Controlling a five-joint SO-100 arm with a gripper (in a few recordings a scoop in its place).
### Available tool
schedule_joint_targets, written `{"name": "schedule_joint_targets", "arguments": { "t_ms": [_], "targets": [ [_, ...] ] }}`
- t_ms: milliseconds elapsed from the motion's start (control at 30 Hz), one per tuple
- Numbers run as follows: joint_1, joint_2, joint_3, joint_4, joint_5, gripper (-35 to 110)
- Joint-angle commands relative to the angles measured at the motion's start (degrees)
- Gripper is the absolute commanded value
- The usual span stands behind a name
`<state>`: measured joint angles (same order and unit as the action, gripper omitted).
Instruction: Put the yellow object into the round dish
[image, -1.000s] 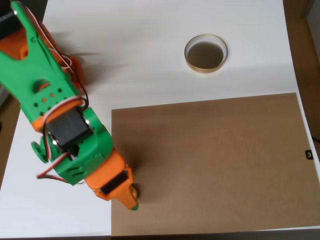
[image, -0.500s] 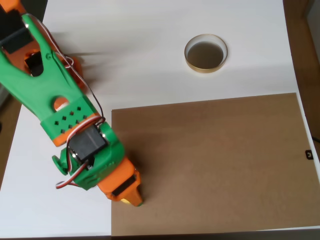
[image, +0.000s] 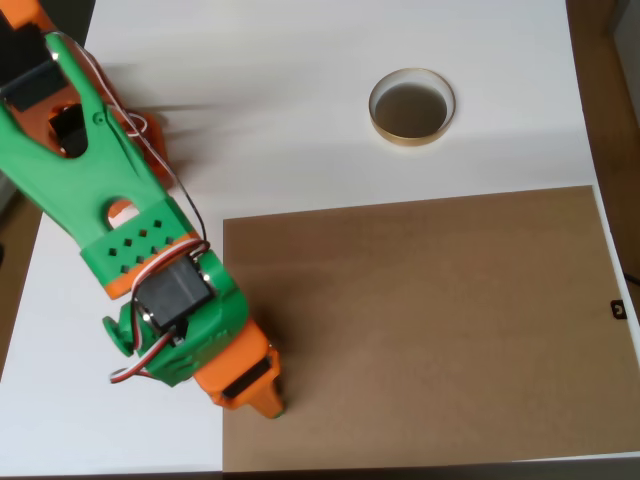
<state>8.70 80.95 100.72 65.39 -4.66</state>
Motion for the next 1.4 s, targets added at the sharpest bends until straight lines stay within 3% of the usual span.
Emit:
{"name": "schedule_joint_targets", "arguments": {
  "t_ms": [0,233,967,1200,1367],
  "targets": [
    [1.8,0.7,-4.3,1.1,-1.4,21],
    [2.8,-0.4,-5.2,1.1,-1.3,15],
    [0.5,-2.0,-8.4,3.0,-0.8,16],
    [0.4,-3.1,-9.1,3.2,-0.8,1],
    [0.3,-2.2,-8.9,3.3,-1.0,0]
  ]
}}
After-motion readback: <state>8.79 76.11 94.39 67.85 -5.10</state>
